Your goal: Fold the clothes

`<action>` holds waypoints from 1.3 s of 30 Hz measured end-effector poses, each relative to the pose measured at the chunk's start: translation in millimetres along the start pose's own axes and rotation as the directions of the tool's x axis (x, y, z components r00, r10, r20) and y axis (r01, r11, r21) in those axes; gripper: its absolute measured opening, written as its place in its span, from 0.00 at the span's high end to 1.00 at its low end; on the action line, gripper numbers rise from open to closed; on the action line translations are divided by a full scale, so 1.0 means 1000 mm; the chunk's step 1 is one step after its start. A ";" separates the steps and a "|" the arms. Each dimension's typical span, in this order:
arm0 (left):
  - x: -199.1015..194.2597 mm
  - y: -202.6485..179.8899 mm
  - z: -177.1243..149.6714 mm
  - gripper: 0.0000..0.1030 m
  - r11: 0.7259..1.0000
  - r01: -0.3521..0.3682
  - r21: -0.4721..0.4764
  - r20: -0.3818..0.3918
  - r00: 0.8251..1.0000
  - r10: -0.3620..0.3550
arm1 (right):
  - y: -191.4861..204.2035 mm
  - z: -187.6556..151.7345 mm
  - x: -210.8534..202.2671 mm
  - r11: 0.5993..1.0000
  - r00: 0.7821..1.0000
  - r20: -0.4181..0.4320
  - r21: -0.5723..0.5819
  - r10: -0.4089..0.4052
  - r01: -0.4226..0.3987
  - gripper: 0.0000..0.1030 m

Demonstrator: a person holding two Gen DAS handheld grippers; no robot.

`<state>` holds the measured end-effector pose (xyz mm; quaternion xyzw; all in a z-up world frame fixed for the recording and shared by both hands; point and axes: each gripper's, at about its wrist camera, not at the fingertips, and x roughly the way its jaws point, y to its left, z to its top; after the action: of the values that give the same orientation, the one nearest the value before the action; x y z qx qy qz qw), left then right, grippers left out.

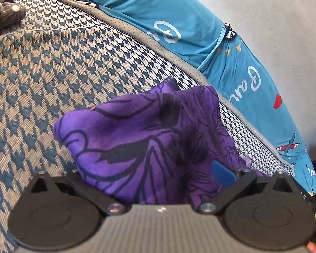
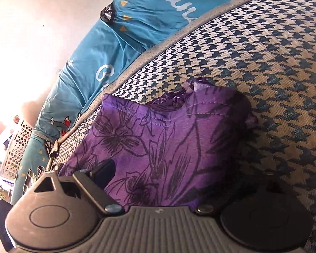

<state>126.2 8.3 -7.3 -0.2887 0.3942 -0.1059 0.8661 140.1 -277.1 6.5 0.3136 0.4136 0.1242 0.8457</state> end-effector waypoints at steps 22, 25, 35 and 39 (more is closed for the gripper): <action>-0.039 -0.044 -0.007 0.58 0.941 -0.203 0.269 0.214 0.966 0.147 | 0.058 -0.020 -0.016 0.944 0.993 0.118 -0.324 -0.016 0.054 0.83; -0.049 -0.044 -0.006 0.58 0.934 -0.227 0.275 0.246 0.956 0.160 | 0.067 -0.025 -0.018 0.937 0.991 0.131 -0.346 -0.004 0.050 0.83; -0.087 -0.033 -0.005 0.58 0.913 -0.303 0.273 0.338 0.919 0.204 | 0.110 -0.046 -0.020 0.901 0.988 0.145 -0.433 0.049 0.019 0.83; -0.101 -0.021 -0.006 0.58 0.901 -0.330 0.282 0.372 0.903 0.214 | 0.126 -0.057 -0.018 0.889 0.988 0.142 -0.458 0.067 0.005 0.83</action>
<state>55.0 29.8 64.7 -0.0903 0.2554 0.0019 0.9626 90.7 -164.1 71.7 0.1212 0.3011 0.2069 0.9229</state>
